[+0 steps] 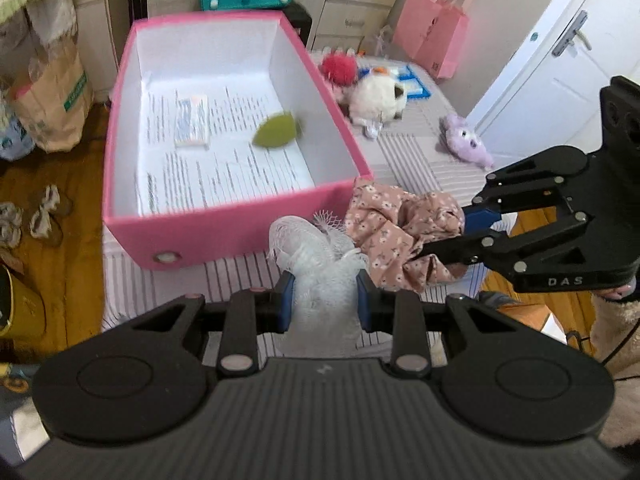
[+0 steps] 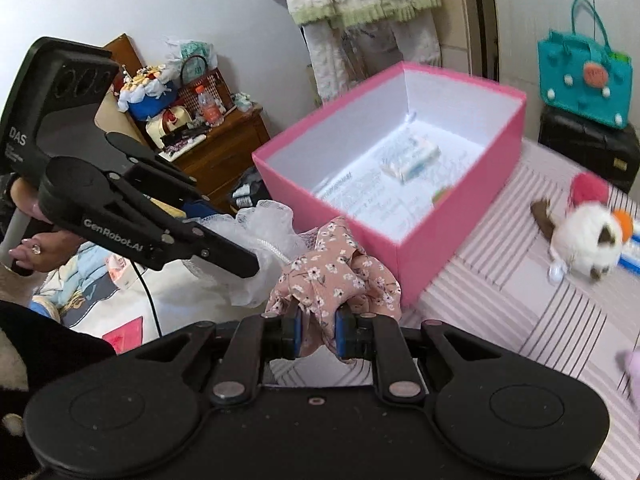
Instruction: Organize soft objects
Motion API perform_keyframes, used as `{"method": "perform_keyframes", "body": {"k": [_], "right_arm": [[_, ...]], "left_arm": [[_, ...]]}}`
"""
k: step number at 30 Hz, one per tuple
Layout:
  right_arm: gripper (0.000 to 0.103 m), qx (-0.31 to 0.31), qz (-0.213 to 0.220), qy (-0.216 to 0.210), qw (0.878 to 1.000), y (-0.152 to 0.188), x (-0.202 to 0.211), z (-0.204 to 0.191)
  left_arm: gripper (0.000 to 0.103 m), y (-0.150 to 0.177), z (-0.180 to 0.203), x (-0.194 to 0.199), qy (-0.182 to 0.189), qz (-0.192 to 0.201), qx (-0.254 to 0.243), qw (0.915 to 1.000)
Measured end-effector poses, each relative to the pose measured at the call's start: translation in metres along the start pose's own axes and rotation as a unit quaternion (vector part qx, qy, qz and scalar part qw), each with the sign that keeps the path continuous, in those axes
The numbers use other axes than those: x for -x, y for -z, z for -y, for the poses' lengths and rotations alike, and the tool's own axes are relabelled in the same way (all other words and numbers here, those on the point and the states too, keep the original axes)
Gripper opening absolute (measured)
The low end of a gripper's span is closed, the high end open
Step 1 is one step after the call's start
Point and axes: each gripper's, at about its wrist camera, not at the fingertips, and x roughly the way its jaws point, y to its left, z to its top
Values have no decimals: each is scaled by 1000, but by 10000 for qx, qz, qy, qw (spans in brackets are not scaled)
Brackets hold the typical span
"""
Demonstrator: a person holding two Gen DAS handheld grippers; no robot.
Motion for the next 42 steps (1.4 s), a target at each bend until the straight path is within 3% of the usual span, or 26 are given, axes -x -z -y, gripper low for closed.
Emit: {"method": "perform_keyframes", "body": {"k": [9,18,29,33,42], "right_arm": [[20,341,784,191,9962,-51,20,-2],[20,329,754,376,9959,-106,-23,32],[20,120,329,580,9977,-159,-92,84],[20,-13,199,598,9980,-171,-115,100],[20,-324,-30,537,9980,-181,-148,129]], "left_arm": [[29,-30,-21,37,69,901,7,9959],[29,-78,-56,19,-439,1346,138,9898],[31,-121,-78,-56,-1245,987,-157,9872],[31,-125,-89,-71,-1086,813,58,9907],[32,-140,-97,-95,-1208,649,78,9905]]}}
